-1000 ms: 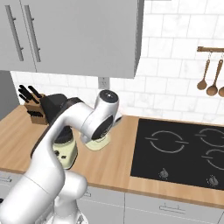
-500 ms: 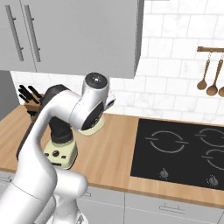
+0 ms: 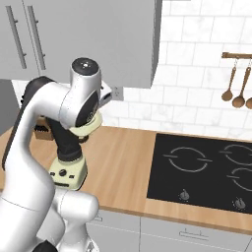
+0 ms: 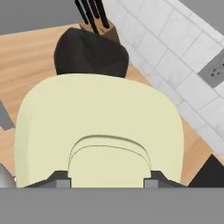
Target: Close the lid blender by securely placing the lid on top.
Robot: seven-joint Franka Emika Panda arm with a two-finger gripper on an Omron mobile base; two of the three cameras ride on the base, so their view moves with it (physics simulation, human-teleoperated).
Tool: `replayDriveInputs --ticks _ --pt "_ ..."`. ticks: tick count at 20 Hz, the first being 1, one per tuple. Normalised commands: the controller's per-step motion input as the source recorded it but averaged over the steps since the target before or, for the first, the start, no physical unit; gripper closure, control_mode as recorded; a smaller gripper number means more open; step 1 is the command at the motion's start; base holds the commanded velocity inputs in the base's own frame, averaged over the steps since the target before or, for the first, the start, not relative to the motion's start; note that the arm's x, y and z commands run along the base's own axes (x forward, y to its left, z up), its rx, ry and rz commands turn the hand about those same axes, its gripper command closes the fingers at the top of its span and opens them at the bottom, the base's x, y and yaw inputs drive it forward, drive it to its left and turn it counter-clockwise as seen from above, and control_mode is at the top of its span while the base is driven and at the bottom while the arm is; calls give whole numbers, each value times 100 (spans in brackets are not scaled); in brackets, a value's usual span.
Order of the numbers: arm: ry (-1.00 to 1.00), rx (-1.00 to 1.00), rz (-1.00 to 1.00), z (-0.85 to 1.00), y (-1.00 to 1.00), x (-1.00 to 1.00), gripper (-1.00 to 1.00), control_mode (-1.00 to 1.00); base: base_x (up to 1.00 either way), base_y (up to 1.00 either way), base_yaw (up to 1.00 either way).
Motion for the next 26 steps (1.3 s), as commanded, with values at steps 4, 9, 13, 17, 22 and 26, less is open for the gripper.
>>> replayDriveInputs --ticks 4,9,13,17,22,26 --pt "0 0 0 24 41 0 100 -100 0 0 0" --pt "2 0 0 1 38 5 100 -100 0 0 0" --pt "5 0 0 0 41 16 100 -100 0 0 0" --pt "6 0 0 0 39 24 100 -100 0 0 0" --pt "4 0 0 0 33 26 100 -100 0 0 0" --pt "1 0 0 0 24 29 100 -100 0 0 0"
